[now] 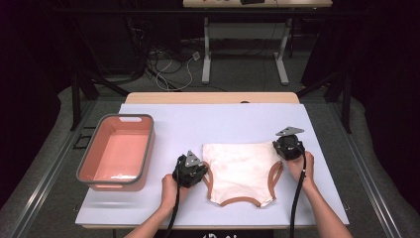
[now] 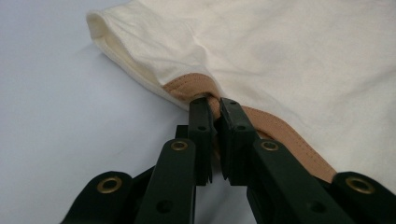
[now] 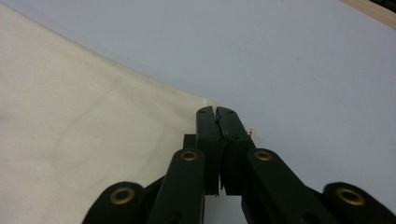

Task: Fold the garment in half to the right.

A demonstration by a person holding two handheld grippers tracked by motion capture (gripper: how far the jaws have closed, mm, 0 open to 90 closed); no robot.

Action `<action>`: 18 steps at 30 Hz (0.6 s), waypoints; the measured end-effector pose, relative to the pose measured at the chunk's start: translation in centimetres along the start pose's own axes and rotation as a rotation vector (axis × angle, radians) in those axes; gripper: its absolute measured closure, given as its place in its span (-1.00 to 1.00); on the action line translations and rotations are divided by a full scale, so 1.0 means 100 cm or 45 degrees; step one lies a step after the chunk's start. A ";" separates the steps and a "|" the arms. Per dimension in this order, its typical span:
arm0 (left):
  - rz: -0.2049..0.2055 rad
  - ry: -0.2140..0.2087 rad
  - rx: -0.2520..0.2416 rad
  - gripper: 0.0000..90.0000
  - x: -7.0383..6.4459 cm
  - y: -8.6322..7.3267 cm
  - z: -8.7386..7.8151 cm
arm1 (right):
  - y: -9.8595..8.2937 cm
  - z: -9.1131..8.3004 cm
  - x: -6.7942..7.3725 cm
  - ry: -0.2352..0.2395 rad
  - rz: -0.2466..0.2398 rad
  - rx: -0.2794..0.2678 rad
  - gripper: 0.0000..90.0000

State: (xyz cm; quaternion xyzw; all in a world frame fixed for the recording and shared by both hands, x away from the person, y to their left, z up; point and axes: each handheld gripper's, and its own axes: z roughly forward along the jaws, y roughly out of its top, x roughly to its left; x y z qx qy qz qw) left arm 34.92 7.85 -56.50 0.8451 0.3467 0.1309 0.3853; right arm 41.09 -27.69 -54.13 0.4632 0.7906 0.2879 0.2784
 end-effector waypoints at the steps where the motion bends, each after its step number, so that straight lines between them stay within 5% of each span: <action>1: -0.005 -0.002 0.000 0.85 0.000 0.001 0.001 | 0.000 0.000 -0.001 -0.005 0.002 0.003 0.98; 18: -0.032 -0.023 0.005 0.85 -0.004 0.019 0.020 | -0.004 0.002 -0.011 -0.129 -0.018 0.025 0.98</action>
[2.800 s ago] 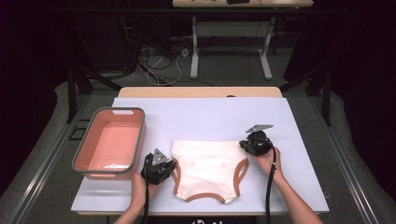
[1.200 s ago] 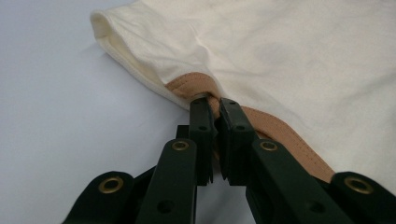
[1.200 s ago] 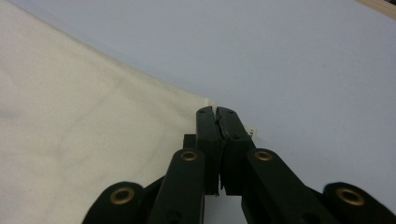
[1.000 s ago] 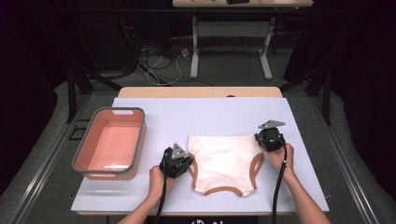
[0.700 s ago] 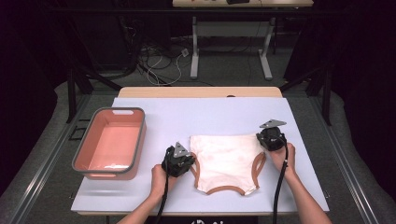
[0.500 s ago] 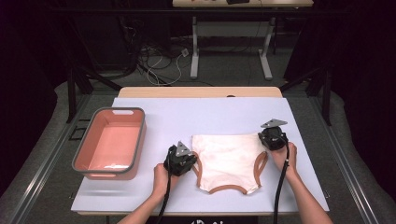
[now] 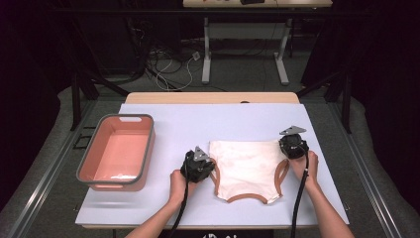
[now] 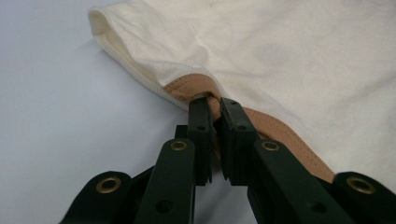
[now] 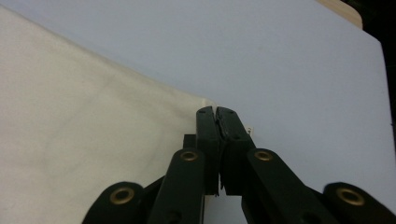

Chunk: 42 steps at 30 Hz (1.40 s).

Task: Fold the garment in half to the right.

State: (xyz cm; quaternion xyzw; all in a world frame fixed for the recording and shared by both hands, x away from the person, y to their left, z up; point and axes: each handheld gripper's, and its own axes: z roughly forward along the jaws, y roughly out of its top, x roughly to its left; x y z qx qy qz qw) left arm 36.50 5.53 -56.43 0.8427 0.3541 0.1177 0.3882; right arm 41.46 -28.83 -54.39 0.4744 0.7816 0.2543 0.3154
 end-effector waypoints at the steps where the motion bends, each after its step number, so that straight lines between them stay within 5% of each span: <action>1: 0.000 -0.003 0.002 0.85 0.000 0.001 0.001 | 0.000 -0.001 0.000 -0.013 0.005 0.000 0.98; 5: 0.005 -0.001 0.005 0.80 -0.001 0.004 0.003 | -0.001 0.001 -0.001 -0.032 0.003 0.011 0.93; 15: -0.017 0.066 0.026 -0.19 0.002 -0.004 -0.013 | 0.002 -0.012 0.004 0.017 0.047 0.000 -0.01; 20: -0.051 0.060 0.036 -0.33 0.010 -0.013 -0.024 | 0.003 -0.020 0.010 0.094 0.064 -0.008 -0.22; 22: -0.083 0.065 0.046 -0.55 0.011 -0.015 -0.029 | 0.003 -0.020 0.016 0.107 0.052 0.005 -0.24; 34: -0.064 0.048 0.085 -0.76 0.016 -0.025 -0.053 | 0.000 -0.032 0.040 0.280 0.019 -0.007 -0.39; 42: -0.044 0.037 0.114 -0.85 0.015 -0.029 -0.060 | 0.000 -0.043 0.069 0.419 -0.022 -0.002 -0.56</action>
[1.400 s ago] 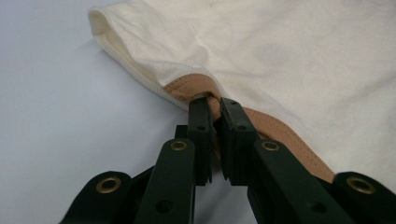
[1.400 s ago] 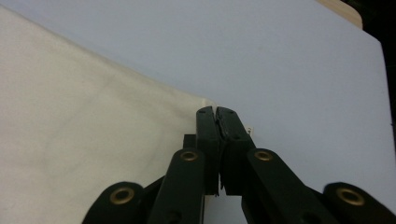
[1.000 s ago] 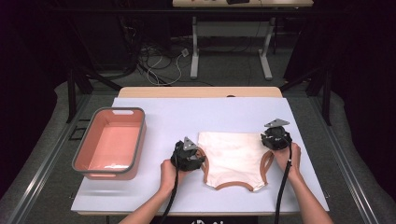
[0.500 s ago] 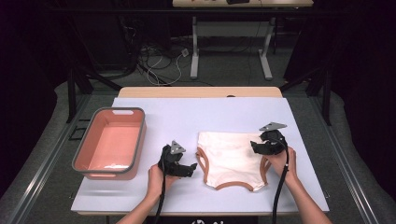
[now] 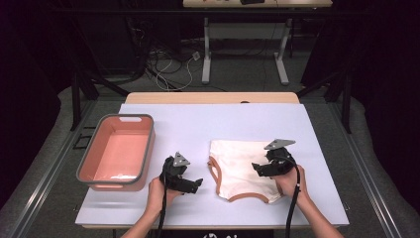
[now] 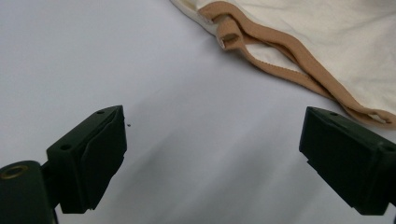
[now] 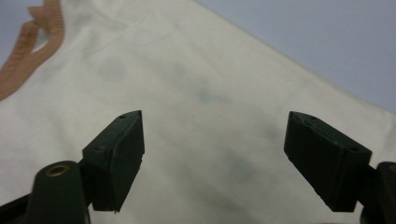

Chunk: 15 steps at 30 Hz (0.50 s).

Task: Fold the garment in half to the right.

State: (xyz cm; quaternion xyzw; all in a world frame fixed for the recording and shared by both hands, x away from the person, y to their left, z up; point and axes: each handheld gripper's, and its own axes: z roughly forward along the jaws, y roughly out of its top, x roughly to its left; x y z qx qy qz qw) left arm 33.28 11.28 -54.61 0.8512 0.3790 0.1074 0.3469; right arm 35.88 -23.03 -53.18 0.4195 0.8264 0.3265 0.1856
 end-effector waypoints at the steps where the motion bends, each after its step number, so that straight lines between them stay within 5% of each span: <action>1: -0.013 -0.015 -0.002 -0.89 0.000 -0.001 0.000 | 0.000 0.000 0.004 0.016 -0.008 0.006 -0.58; 5: -0.010 -0.028 -0.006 -0.96 -0.002 -0.002 -0.004 | -0.001 0.000 0.021 0.054 -0.078 0.024 -0.57; 15: -0.036 -0.020 -0.024 -1.00 0.007 -0.007 -0.012 | -0.002 0.000 0.046 0.146 -0.142 0.045 -0.65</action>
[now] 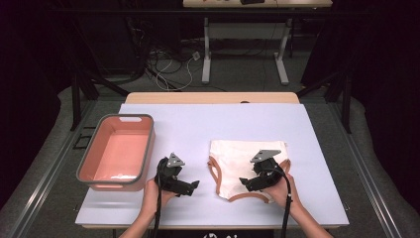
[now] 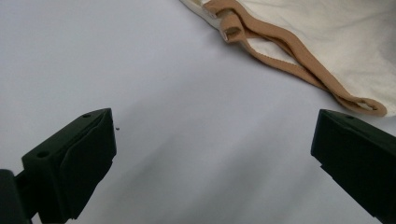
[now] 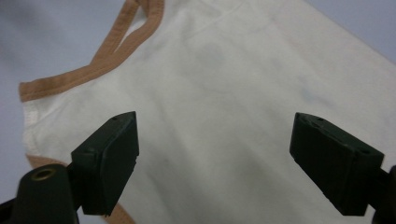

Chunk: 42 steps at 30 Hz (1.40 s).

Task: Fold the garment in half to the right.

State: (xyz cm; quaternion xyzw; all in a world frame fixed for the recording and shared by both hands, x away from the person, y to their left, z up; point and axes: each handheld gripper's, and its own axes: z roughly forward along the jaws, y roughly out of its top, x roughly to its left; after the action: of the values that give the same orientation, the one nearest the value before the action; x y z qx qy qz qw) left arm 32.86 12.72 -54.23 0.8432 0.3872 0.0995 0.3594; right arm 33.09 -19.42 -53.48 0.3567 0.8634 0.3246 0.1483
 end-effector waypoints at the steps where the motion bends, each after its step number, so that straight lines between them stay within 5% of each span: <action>1: 0.003 -0.003 0.002 -1.00 0.001 0.000 -0.001 | 0.000 0.001 0.003 0.009 -0.009 0.005 -0.65; 18: 0.000 -0.025 0.003 -1.00 0.004 -0.001 0.002 | 0.009 0.011 0.048 0.151 -0.161 0.031 -0.57; 30: 0.012 -0.020 0.010 -1.00 0.003 -0.001 0.003 | 0.009 0.021 0.077 0.163 -0.338 0.054 0.09; 42: 0.018 -0.019 0.015 -0.99 0.003 -0.001 0.003 | 0.006 0.027 0.063 0.209 -0.222 0.031 0.49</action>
State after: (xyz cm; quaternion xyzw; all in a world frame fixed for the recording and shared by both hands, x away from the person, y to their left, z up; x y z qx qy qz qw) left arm 33.12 12.82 -54.56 0.8487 0.3792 0.0933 0.3566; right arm 30.27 -13.40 -55.22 0.2544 0.9041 0.3282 0.1006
